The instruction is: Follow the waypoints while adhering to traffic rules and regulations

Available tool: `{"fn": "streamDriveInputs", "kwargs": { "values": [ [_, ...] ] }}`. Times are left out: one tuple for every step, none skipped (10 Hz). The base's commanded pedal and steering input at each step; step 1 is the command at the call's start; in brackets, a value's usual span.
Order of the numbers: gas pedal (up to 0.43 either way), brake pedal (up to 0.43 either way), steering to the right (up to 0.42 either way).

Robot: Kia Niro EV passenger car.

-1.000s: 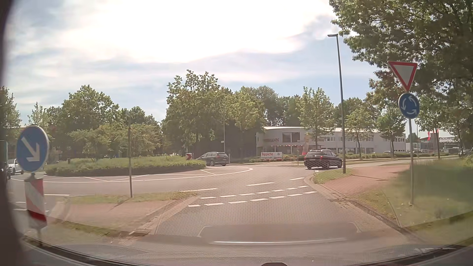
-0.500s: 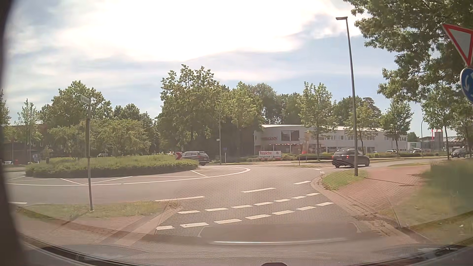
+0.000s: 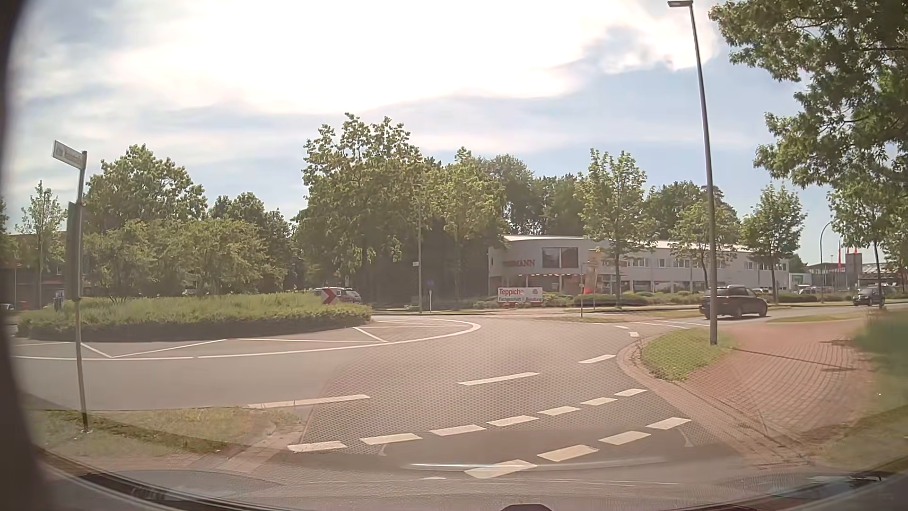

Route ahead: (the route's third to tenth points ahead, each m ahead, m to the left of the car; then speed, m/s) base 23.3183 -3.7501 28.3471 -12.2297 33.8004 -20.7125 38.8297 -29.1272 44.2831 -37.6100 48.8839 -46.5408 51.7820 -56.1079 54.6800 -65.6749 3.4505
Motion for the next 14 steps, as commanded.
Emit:
{"fn": "streamDriveInputs", "kwargs": {
  "values": [
    [0.0,0.067,-0.004],
    [0.0,0.0,-0.004],
    [0.0,0.0,-0.004],
    [0.0,0.0,-0.004],
    [0.311,0.0,-0.004],
    [0.35,0.0,-0.004],
    [0.35,0.0,-0.004],
    [0.35,0.0,-0.004],
    [0.358,0.0,-0.004],
    [0.39,0.0,-0.004],
    [0.421,0.0,-0.002],
    [0.421,0.0,0.0],
    [0.429,0.0,0.003],
    [0.429,0.0,0.009]
  ]
}}
